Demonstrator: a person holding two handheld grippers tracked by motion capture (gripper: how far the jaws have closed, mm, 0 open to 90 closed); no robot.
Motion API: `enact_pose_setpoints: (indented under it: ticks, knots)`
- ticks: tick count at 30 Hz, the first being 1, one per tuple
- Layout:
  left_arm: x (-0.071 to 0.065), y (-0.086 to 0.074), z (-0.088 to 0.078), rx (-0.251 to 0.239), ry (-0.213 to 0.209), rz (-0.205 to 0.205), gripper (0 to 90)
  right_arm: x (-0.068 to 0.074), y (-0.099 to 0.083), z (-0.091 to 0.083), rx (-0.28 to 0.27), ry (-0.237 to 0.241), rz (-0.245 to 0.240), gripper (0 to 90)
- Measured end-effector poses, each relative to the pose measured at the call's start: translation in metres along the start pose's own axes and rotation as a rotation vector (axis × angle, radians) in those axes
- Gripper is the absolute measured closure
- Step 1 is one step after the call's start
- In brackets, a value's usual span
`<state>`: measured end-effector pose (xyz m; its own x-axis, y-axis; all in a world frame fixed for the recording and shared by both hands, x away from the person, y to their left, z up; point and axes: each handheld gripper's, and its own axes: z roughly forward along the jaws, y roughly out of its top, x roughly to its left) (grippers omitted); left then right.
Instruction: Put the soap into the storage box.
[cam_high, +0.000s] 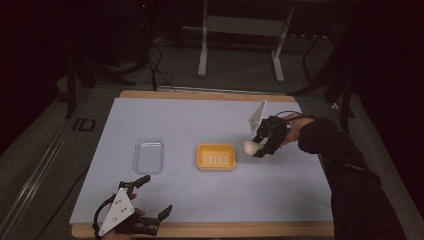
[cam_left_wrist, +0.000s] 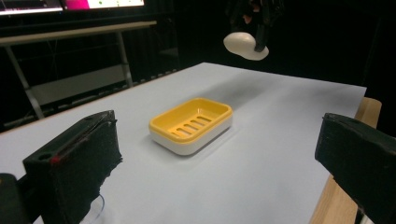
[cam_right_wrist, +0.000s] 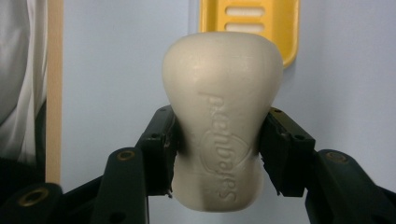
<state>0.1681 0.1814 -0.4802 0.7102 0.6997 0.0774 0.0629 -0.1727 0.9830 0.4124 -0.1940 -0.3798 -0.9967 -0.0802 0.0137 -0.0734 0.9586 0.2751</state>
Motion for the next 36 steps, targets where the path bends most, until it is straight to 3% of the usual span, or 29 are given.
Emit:
enact_pose_setpoints:
  ticks: [7,17,26,34,36]
  knots:
    - [0.001,-0.001,0.003,0.009,-0.012,-0.011,0.2,-0.002,0.022,-0.013,0.017,-0.032,-0.006,49.3]
    - [0.000,0.001,0.005,0.010,-0.037,-0.018,0.2,-0.004,0.043,-0.017,0.046,-0.054,-0.035,49.3]
    - [0.001,0.001,0.006,0.010,-0.036,-0.018,0.2,-0.006,0.064,-0.010,0.076,-0.061,-0.047,49.3]
    - [0.002,0.001,0.007,0.019,-0.033,-0.013,0.2,-0.009,0.078,-0.002,0.051,-0.059,-0.069,49.3]
    - [0.002,0.001,0.007,0.019,-0.035,-0.012,0.2,-0.008,0.081,-0.001,0.039,-0.076,-0.094,49.3]
